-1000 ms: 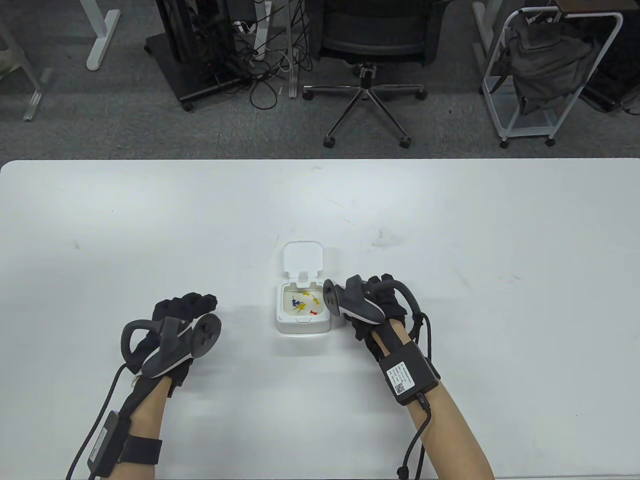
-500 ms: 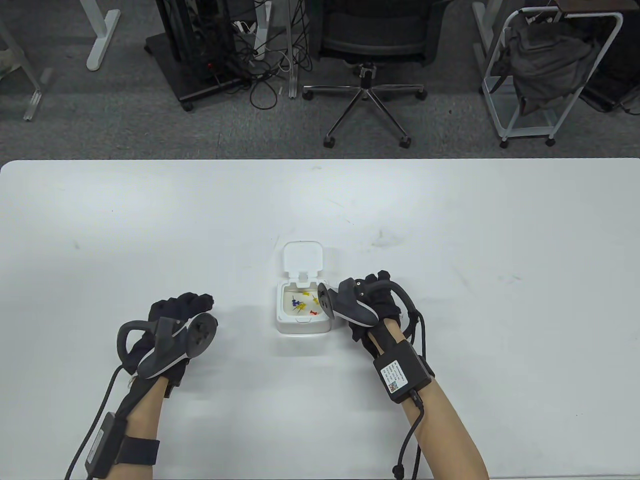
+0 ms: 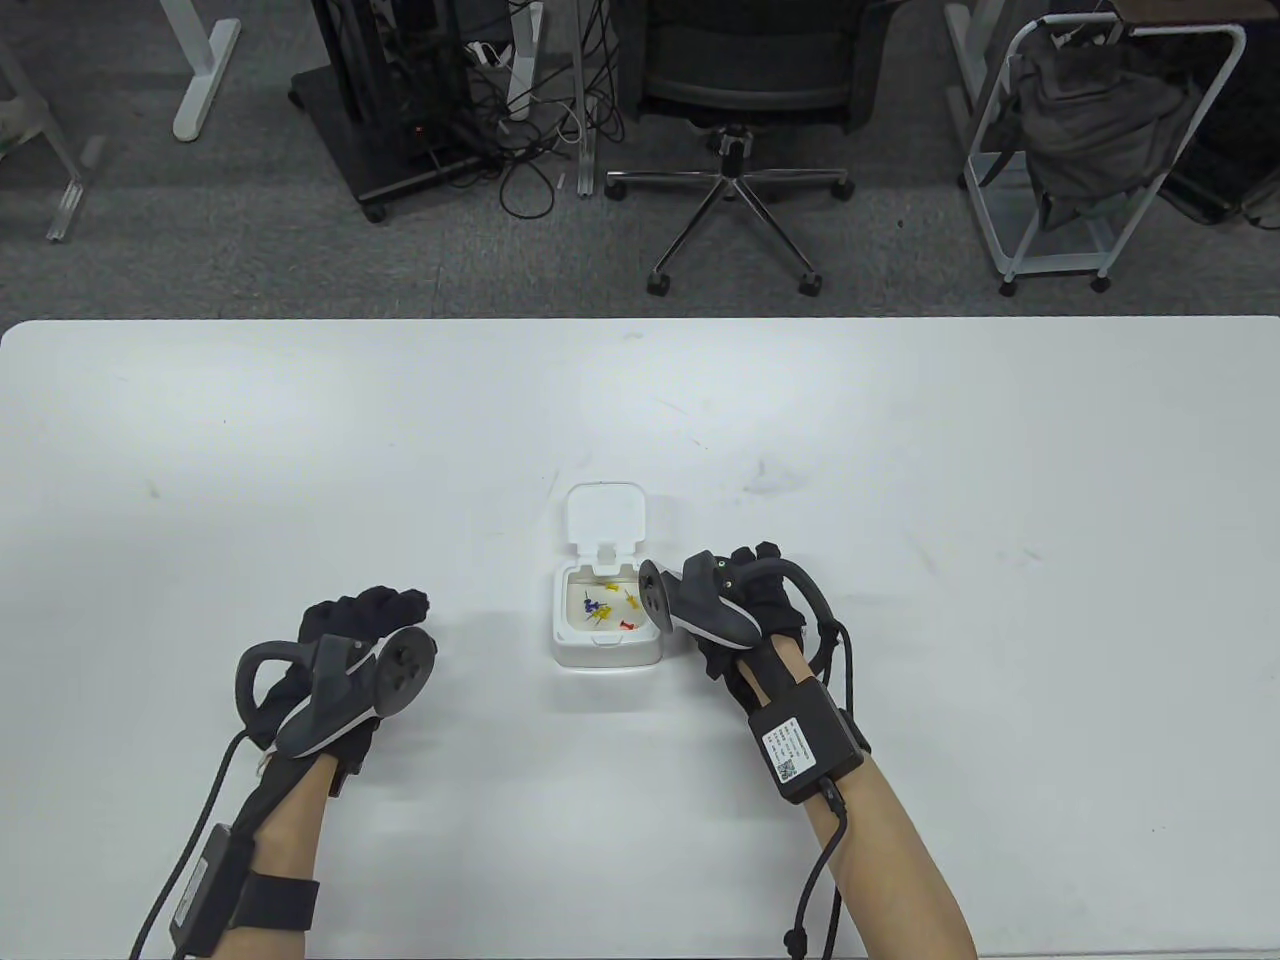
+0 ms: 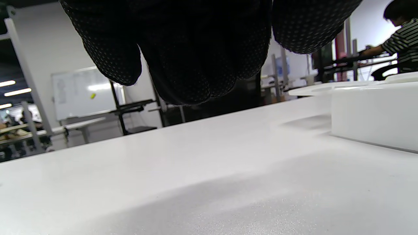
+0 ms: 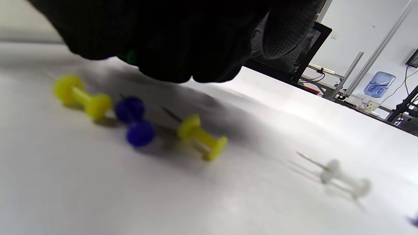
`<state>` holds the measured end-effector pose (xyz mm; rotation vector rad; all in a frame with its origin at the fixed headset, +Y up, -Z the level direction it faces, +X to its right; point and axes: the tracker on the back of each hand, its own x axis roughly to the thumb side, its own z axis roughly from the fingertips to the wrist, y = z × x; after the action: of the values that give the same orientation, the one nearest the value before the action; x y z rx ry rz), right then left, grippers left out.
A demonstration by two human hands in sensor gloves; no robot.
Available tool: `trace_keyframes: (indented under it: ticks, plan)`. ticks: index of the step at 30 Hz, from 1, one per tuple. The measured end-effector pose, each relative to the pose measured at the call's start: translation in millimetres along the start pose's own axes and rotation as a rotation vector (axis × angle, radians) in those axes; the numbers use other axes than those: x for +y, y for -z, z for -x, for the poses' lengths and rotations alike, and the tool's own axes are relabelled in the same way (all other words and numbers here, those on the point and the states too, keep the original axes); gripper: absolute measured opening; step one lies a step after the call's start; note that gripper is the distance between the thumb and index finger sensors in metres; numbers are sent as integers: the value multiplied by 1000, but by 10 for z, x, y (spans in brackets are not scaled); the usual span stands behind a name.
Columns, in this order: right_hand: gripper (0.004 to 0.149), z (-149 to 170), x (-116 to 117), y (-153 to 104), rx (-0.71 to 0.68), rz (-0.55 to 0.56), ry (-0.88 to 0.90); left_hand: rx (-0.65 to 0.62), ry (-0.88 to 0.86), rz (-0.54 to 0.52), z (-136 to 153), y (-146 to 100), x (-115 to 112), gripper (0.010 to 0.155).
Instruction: Press to open box and store push pins
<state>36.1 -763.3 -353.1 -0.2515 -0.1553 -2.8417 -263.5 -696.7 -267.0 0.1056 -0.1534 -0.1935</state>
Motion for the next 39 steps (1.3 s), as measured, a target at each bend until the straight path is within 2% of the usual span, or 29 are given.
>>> trace_keyframes:
  ticks: [12,20,31,39]
  plan:
    - [43,-12,-377,-67,-32,83,-8,0,-3,1,-2,1,-3,53]
    - [43,-135,-591,-79,-64,114,-5,-1,-1,1,-4,2,-8,53]
    - [42,-443,-661,-77,-133,127,-24,-1,-1,7,-2,1,-15,53]
    - [48,-407,-668,-96,-125,114,-19,-1,1,5,-1,3,-16,54]
